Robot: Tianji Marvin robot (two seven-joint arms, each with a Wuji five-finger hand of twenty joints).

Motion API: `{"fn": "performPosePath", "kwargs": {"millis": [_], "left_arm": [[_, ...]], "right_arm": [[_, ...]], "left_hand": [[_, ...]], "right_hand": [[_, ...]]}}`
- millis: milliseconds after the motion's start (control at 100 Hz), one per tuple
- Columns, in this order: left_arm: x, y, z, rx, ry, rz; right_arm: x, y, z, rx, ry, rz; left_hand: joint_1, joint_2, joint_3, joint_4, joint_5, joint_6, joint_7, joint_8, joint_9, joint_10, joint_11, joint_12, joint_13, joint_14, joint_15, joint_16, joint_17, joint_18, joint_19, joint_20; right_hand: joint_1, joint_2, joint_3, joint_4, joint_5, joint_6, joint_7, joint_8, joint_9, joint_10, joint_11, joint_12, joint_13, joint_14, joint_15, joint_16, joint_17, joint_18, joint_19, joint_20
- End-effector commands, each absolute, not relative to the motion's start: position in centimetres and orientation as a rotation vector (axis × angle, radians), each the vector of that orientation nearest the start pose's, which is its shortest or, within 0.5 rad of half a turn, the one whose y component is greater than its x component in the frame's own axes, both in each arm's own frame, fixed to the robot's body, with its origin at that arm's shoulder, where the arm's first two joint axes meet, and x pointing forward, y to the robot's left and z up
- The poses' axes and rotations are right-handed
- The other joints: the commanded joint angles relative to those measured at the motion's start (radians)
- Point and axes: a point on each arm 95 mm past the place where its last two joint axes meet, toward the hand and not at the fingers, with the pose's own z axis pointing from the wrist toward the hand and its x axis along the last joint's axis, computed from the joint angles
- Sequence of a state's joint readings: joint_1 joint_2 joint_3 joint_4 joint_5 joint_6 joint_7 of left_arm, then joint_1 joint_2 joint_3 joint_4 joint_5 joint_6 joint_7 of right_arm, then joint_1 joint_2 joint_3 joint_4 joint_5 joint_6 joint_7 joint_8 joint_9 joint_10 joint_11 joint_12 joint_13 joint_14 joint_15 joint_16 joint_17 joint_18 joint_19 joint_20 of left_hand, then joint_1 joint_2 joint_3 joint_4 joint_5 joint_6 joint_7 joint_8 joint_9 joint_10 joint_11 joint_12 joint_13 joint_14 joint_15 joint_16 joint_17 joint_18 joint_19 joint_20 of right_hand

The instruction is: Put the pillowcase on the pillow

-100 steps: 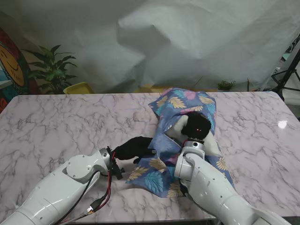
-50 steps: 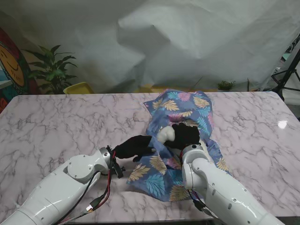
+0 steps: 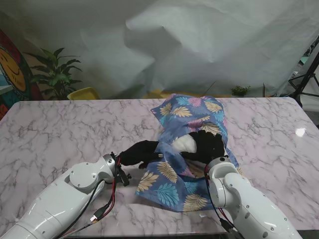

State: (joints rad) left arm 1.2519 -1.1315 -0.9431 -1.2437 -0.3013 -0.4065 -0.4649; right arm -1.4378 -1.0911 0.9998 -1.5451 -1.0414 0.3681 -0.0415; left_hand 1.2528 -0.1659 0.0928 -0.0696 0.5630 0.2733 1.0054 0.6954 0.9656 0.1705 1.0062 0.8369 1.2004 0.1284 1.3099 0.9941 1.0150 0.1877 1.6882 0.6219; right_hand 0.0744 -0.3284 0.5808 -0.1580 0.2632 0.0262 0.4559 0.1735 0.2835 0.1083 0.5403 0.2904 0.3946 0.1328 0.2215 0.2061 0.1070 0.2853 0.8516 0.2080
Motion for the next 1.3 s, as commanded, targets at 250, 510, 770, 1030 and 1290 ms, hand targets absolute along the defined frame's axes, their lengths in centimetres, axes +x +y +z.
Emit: {"fn": "performPosePath", "kwargs": {"millis": [250, 510, 770, 1030, 1290], "left_arm": [[43.3, -6.4, -33.9, -2.128, 1.545, -2.431], [43.1, -6.2, -33.6, -2.109, 1.566, -2.426], [41.5, -7.0, -33.4, -2.067, 1.665, -2.497], [41.1, -6.9, -32.5, -1.934, 1.896, -2.335], [42.8, -5.0, -29.0, -1.579, 1.926, -2.027]], "right_arm": [[38.8, 3.1, -32.4, 1.133, 1.391, 1.285], [38.5, 3.4, -34.2, 1.085, 1.361, 1.226], [42.4, 2.9, -37.3, 1.011, 1.34, 1.184], [43.1, 3.2, -37.4, 1.055, 1.287, 1.257], [41.8, 2.8, -37.3, 1.027, 1.316, 1.302]], "left_hand": [[0.038, 0.054, -0.014, 0.011, -0.006, -0.07, 0.033, 0.013, -0.009, -0.029, 0.027, -0.002, -0.02, 0.026, 0.026, 0.0, 0.038, -0.082, 0.05, 0.0], [0.038, 0.058, -0.017, 0.012, -0.008, -0.069, 0.029, 0.012, -0.011, -0.031, 0.027, -0.004, -0.022, 0.027, 0.028, -0.003, 0.031, -0.077, 0.044, 0.0], [0.038, 0.059, -0.015, 0.013, -0.008, -0.069, 0.029, 0.015, -0.012, -0.032, 0.029, -0.005, -0.038, 0.053, 0.039, -0.005, 0.029, -0.075, 0.042, 0.003], [-0.006, 0.116, -0.115, 0.04, -0.016, -0.13, -0.097, -0.116, -0.074, -0.069, -0.081, -0.062, -0.194, 0.1, -0.109, -0.013, -0.205, -0.016, -0.075, 0.064], [-0.402, 0.143, -0.125, 0.032, 0.053, -0.27, -0.417, -0.161, -0.374, -0.078, -0.59, -0.304, -0.683, 0.065, -0.793, -0.287, -0.836, -0.023, -0.7, 0.076]], "right_hand": [[0.009, -0.001, -0.017, 0.026, 0.127, -0.072, 0.069, 0.033, 0.097, -0.023, 0.023, 0.006, 0.057, -0.044, 0.009, 0.008, 0.019, -0.028, 0.011, -0.007], [0.233, -0.322, 0.528, -0.008, 0.367, -0.194, 0.277, 0.126, 0.464, -0.156, 0.118, 0.091, 0.49, -0.164, 0.155, 0.14, 0.265, -0.09, 0.192, 0.08], [0.439, -0.526, 0.633, -0.178, 0.476, -0.372, 0.622, -0.048, 0.722, -0.185, 0.277, 0.26, 0.815, -0.282, 0.538, 0.45, 0.578, -0.198, 0.455, 0.294], [0.45, -0.513, 0.631, -0.173, 0.51, -0.403, 0.666, -0.062, 0.771, -0.186, 0.282, 0.293, 0.853, -0.3, 0.612, 0.483, 0.611, -0.201, 0.461, 0.299], [0.434, -0.515, 0.624, -0.179, 0.503, -0.411, 0.66, -0.064, 0.767, -0.199, 0.271, 0.295, 0.842, -0.304, 0.6, 0.48, 0.588, -0.193, 0.424, 0.283]]}}
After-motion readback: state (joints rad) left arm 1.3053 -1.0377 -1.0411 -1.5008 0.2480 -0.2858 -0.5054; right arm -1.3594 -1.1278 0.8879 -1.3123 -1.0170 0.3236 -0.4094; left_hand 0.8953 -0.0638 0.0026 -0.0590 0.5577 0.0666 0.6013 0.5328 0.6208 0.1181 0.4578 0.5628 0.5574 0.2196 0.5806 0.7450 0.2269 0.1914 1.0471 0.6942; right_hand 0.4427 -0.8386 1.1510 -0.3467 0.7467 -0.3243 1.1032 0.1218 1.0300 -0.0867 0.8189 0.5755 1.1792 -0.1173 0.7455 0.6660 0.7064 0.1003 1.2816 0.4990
